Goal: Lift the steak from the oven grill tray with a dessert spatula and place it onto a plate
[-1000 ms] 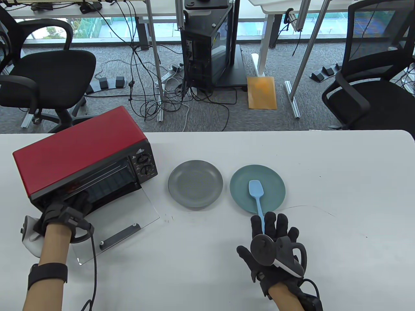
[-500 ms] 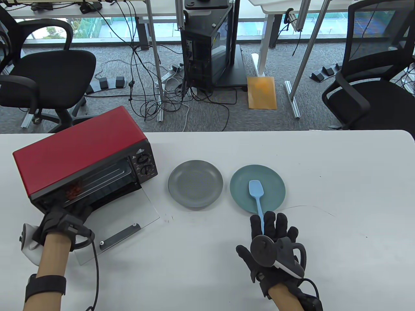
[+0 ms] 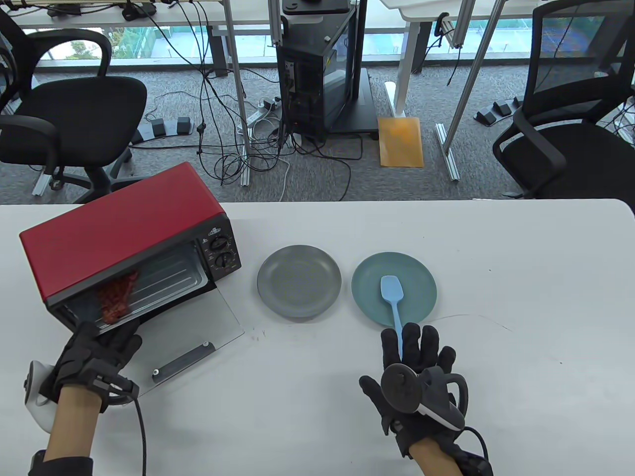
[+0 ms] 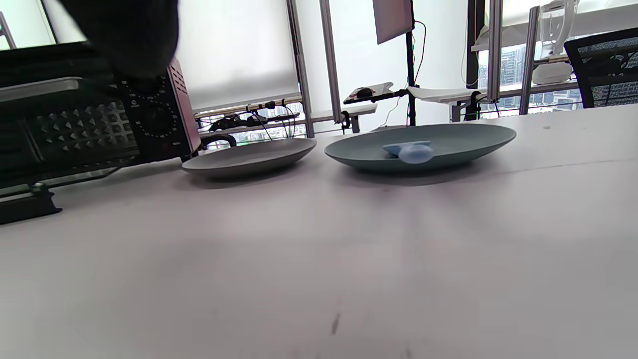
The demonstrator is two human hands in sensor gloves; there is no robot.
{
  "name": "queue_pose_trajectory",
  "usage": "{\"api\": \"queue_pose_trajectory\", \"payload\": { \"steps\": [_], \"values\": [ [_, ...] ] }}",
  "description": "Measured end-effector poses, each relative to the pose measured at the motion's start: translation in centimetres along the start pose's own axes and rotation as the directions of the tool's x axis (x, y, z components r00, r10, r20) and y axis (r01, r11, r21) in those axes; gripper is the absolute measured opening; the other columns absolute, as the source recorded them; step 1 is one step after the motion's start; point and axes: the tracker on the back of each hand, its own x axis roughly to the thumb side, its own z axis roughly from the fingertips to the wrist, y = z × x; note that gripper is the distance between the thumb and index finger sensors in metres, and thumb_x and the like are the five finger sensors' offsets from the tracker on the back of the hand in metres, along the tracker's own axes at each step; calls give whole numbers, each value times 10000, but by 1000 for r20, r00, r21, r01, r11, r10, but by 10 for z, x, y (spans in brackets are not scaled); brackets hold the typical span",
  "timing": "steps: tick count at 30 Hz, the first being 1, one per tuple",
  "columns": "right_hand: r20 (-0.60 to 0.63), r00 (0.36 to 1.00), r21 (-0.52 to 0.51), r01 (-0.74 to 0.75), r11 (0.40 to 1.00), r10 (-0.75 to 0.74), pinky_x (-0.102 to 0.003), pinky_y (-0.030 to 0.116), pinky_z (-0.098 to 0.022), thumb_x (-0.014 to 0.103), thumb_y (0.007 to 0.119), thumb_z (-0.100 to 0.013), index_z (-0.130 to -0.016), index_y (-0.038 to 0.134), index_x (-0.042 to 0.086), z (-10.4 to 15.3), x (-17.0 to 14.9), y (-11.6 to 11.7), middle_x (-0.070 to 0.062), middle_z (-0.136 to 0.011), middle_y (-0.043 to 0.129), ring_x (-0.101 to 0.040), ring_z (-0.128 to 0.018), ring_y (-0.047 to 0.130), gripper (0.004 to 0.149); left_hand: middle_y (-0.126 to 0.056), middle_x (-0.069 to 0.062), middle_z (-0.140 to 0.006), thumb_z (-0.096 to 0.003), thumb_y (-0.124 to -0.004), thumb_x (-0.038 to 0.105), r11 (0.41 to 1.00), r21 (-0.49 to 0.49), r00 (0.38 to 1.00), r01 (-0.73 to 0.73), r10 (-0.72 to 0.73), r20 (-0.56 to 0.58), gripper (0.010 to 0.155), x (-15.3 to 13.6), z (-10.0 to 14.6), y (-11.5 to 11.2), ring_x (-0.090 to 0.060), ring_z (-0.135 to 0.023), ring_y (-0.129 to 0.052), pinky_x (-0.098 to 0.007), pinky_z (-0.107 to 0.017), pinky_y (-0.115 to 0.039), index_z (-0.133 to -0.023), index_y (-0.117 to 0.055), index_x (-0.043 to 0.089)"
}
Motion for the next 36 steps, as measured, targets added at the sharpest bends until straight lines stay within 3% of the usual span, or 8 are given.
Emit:
{"api": "queue_pose_trajectory", "payload": {
  "steps": [12,22,30,36],
  "values": [
    [5,1000,-10,-4,1000,4,-869,128,-492,558,683,-519,-1052,92,58,2,3,-1,-355,-997,-5,-677,-858,-40,940,-632,-89,-1168,-758,-381,354,999,-47,999,16,-17,-27,464,-13,23,11,-274,-1045,-800,-566,-808,-568,-1181,-299,182],
    [2,1000,-11,3,1000,-3,-869,129,-493,556,682,-520,-1052,92,58,2,2,-2,-356,-997,-4,-677,-858,-39,937,-655,-89,-1151,-757,-390,357,996,-82,999,17,-20,-31,458,-20,30,12,-275,-1023,-821,-568,-800,-576,-1175,-326,182],
    [1,1000,-19,9,1000,-9,-869,130,-493,554,682,-520,-1052,93,58,3,2,-4,-355,-997,-4,-676,-859,-39,935,-655,-83,-1150,-761,-389,356,990,-135,998,48,-54,-42,452,-29,30,-5,-265,-1027,-818,-558,-806,-577,-1175,-334,183],
    [3,1000,-30,18,999,-17,-869,129,-493,554,683,-520,-1052,94,58,3,1,-5,-356,-997,-4,-676,-859,-39,936,-661,-81,-1145,-760,-386,361,980,-190,995,65,-77,-56,449,-43,26,-31,-263,-1027,-818,-558,-803,-579,-1171,-342,184]
  ]
}}
